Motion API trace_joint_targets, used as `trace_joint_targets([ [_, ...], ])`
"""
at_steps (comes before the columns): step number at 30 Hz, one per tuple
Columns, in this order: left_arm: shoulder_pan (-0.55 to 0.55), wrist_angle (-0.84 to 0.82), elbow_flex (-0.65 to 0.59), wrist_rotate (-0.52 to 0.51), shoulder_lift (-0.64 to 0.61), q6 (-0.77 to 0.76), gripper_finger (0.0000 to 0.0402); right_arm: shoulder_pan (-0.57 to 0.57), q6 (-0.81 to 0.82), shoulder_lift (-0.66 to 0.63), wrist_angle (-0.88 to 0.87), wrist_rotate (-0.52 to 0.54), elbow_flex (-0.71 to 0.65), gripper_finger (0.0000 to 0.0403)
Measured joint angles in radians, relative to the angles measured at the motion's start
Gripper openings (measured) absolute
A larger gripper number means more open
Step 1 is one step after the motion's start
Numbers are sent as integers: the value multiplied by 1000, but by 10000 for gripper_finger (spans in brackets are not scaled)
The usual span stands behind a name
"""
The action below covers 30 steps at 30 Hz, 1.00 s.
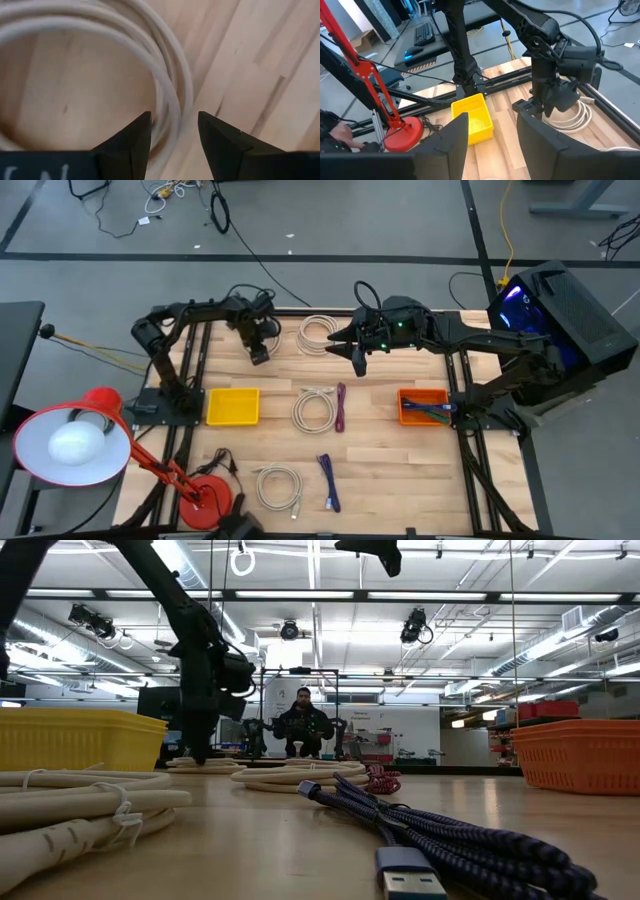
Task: Pick & Place USB Port
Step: Put the light brown HDMI cable into the yellow bin
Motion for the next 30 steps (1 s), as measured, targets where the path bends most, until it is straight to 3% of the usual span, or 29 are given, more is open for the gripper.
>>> trace_joint_targets([
  [8, -22, 17, 5, -77, 70, -50, 156, 0, 8, 0, 0, 0, 0, 168],
  [10, -27, 25, 3, -116, 71, -60, 118, 0, 8, 0, 0, 0, 0, 168],
  [12, -25, 26, 3, -118, 70, -63, 53, 0, 7, 0, 0, 0, 0, 168],
  [14, -25, 37, 6, -124, 68, -69, 27, 0, 4, 0, -1, 0, 0, 168],
  [18, -35, 17, 13, -133, 42, -105, 27, 0, -8, 0, -2, 1, 0, 168],
  [21, -59, -87, 43, -165, -8, -119, 27, 0, -35, 0, -2, 29, 0, 168],
  [26, -101, -229, 150, -220, -142, -143, 26, -10, -82, 0, -4, 56, 0, 168],
  [30, -142, -359, 252, -203, -256, -242, 26, -29, -108, 0, -22, 55, 0, 168],
])
